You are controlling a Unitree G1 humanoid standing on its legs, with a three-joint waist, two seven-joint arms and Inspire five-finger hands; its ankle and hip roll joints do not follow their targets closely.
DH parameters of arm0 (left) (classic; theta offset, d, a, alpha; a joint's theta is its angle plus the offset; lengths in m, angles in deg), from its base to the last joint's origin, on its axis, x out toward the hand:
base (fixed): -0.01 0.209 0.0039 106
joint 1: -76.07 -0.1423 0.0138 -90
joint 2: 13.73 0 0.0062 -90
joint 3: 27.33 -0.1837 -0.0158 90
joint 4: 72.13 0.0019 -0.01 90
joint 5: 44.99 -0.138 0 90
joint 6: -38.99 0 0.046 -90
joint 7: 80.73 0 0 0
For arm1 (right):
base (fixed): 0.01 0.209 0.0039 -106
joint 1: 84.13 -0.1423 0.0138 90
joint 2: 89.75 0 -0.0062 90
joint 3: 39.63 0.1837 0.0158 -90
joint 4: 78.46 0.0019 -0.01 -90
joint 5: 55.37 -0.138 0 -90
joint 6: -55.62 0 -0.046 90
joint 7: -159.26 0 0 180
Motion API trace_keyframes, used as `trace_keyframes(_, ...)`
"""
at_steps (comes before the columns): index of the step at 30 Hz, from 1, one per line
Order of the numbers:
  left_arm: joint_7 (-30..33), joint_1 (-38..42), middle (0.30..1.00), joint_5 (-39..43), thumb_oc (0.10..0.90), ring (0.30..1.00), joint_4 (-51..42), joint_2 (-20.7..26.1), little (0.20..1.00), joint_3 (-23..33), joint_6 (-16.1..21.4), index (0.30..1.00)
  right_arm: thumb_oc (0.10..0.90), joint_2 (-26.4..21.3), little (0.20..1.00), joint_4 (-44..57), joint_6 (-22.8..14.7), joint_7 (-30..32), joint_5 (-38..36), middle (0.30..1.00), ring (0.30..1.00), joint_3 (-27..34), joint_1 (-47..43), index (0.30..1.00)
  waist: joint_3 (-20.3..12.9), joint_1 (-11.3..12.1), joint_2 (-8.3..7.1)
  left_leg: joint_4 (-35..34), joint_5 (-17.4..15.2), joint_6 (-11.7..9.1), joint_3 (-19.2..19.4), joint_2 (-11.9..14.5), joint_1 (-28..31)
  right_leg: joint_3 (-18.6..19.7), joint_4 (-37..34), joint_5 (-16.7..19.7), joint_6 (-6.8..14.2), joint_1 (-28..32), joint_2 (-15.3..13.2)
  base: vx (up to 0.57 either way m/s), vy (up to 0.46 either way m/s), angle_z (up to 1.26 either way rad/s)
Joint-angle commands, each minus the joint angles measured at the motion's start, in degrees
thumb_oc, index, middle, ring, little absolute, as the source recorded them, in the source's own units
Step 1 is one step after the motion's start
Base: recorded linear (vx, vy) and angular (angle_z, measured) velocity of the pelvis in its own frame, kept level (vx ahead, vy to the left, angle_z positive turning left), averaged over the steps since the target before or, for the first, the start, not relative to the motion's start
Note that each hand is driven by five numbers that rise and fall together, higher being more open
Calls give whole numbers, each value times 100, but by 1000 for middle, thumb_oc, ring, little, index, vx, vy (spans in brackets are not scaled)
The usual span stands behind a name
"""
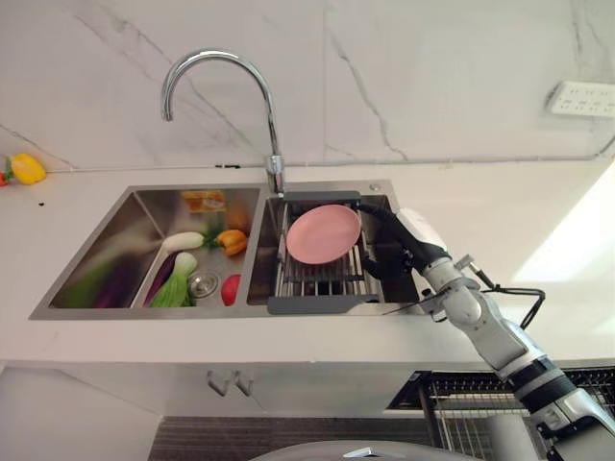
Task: Place the dishes in the dishwasher.
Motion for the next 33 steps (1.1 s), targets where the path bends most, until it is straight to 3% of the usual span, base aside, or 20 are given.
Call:
trace_keyframes(1,127,382,900,-48,800,900,211,335,900,-390,108,900,800,10,900,-81,-226,325,230,900,900,-147,-1213,900,-54,176,-250,74,-370,348,57,-337,-101,-38,123,-852,224,333,-300,0,0,0)
trace_keyframes(22,92,358,900,10,800,900,164,502,900,-694,234,900,800,48,900,-2272,8,315,1241,900,900,-1605,-2791,900,7,564,-293,67,-312,311,-119,-388,-263,-242,90,-805,267,301,-367,8,1,4)
trace_keyframes(33,24,247,900,294,800,900,199,482,900,-522,213,900,800,279,900,-2512,198,598,1375,900,900,-1402,-2704,900,49,651,-237,52,-289,303,-179,-402,-333,-332,90,-807,273,278,-416,6,2,5)
